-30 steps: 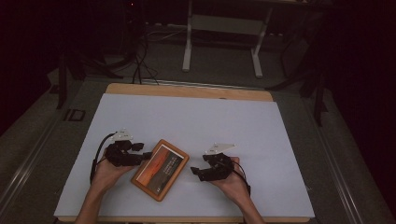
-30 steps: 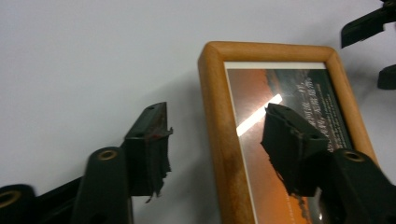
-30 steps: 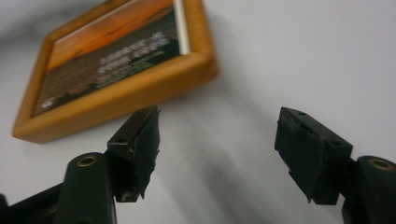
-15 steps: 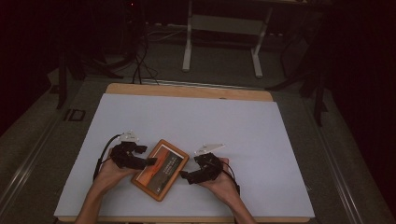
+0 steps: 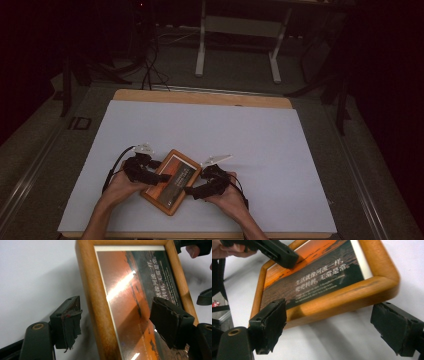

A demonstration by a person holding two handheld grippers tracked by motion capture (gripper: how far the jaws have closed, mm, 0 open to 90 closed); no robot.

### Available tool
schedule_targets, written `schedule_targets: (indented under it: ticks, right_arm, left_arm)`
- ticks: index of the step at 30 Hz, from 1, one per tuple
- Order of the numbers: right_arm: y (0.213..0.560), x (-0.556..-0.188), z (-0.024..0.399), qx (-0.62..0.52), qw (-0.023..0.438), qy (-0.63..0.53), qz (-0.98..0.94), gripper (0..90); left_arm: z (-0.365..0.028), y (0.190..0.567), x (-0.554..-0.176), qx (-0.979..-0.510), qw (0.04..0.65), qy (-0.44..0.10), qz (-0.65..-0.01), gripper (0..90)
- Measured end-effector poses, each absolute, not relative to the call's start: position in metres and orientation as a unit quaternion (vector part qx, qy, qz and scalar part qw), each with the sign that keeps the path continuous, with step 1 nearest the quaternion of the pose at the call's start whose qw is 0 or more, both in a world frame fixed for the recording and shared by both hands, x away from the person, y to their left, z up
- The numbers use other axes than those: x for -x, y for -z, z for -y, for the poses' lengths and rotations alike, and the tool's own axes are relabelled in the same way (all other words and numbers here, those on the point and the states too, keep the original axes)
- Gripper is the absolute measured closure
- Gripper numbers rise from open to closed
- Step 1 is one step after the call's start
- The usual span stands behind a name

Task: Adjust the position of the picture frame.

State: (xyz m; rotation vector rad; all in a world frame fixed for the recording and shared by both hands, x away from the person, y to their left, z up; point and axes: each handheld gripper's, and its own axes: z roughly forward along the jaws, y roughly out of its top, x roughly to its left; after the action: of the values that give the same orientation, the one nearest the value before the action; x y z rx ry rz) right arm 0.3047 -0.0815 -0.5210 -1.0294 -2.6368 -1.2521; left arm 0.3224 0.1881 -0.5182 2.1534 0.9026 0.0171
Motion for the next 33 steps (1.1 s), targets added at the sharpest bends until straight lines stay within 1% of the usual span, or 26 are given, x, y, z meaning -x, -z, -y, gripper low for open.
schedule_targets:
  ticks: [5,8,11,19,23,24,28,30,33]
  right_arm:
    - [0.524,-0.304,0.077,0.342,0.044,0.409,0.845,17.6]
    - [0.527,-0.303,0.075,0.346,0.061,0.412,0.841,20.2]
    - [0.530,-0.303,0.076,0.351,0.084,0.417,0.834,25.0]
    - [0.532,-0.308,0.082,0.375,0.116,0.429,0.813,33.5]
    - [0.531,-0.310,0.083,0.384,0.124,0.431,0.807,36.6]
    - [0.531,-0.310,0.083,0.386,0.125,0.433,0.805,38.2]
    - [0.525,-0.312,0.085,0.387,0.131,0.451,0.794,48.6]
    - [0.521,-0.311,0.083,0.379,0.135,0.452,0.796,50.5]
    - [0.516,-0.310,0.082,0.372,0.127,0.456,0.798,53.3]
  left_arm:
    - [-0.185,0.520,-0.322,-0.849,0.392,-0.003,-0.353,24.3]
    - [-0.187,0.521,-0.323,-0.848,0.393,0.008,-0.356,25.2]
    - [-0.190,0.522,-0.323,-0.848,0.390,0.028,-0.358,25.6]
    - [-0.200,0.529,-0.322,-0.834,0.399,0.072,-0.374,31.2]
    - [-0.202,0.527,-0.321,-0.832,0.397,0.072,-0.380,33.2]
    - [-0.203,0.526,-0.320,-0.830,0.399,0.072,-0.382,34.1]
    - [-0.211,0.520,-0.315,-0.823,0.426,0.073,-0.368,44.1]
    - [-0.213,0.516,-0.313,-0.820,0.432,0.063,-0.370,46.3]
    - [-0.219,0.511,-0.310,-0.811,0.446,0.056,-0.374,53.9]
